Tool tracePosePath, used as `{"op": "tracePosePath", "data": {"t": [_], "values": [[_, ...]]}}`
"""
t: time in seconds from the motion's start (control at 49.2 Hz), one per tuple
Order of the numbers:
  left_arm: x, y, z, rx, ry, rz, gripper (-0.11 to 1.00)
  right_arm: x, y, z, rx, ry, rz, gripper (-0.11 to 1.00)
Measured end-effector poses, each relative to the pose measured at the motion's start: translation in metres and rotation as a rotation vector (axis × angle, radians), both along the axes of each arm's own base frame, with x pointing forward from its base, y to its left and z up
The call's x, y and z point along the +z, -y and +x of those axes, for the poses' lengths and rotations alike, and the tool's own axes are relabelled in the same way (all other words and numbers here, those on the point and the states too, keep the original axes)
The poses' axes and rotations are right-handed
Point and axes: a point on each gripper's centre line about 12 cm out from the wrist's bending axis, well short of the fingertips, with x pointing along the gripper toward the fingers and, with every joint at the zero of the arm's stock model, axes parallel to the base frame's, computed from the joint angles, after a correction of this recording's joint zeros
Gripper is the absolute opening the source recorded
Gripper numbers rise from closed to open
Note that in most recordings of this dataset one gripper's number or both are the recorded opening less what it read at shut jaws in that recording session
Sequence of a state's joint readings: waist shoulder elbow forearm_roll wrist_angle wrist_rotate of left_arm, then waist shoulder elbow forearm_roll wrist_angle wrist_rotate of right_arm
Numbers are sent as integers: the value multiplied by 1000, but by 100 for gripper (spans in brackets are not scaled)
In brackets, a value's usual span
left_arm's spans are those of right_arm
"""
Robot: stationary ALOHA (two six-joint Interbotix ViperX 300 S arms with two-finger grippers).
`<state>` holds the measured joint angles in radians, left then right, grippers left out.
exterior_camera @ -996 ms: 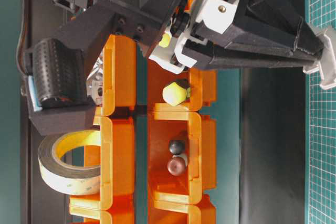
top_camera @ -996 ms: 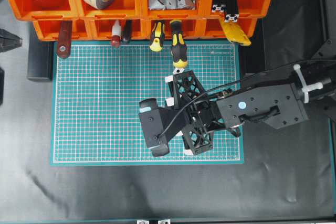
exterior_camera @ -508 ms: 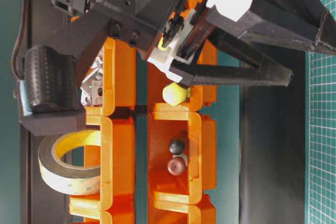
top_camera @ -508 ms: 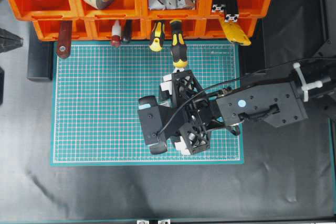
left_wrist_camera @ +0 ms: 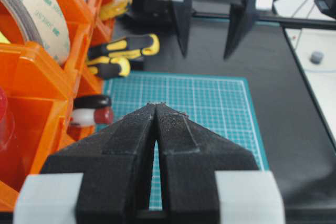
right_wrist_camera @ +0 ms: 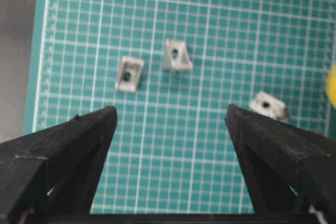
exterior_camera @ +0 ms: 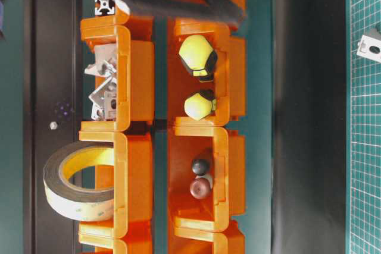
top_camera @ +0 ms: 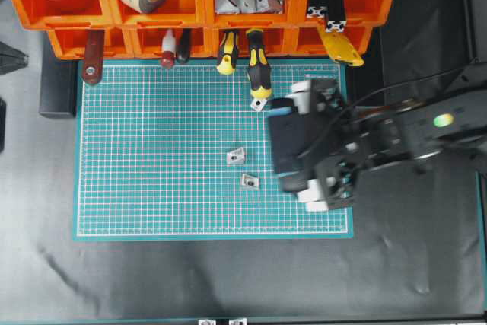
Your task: Pick corner brachets from container rack with right arm.
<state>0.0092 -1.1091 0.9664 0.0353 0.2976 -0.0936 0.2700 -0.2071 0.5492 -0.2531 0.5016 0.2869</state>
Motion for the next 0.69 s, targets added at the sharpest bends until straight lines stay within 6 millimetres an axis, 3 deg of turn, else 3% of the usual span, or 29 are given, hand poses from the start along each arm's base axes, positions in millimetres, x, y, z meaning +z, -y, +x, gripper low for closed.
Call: {"op": "tracePosePath", "data": {"t": [0.447,0.691], "values": [[-4,1,-19,-5,-31,-1,0,44,19,-72,5,192,57,80],[-8,4,-20,-22,-60,1,0,63,25,-93,6,282,82,78]]}}
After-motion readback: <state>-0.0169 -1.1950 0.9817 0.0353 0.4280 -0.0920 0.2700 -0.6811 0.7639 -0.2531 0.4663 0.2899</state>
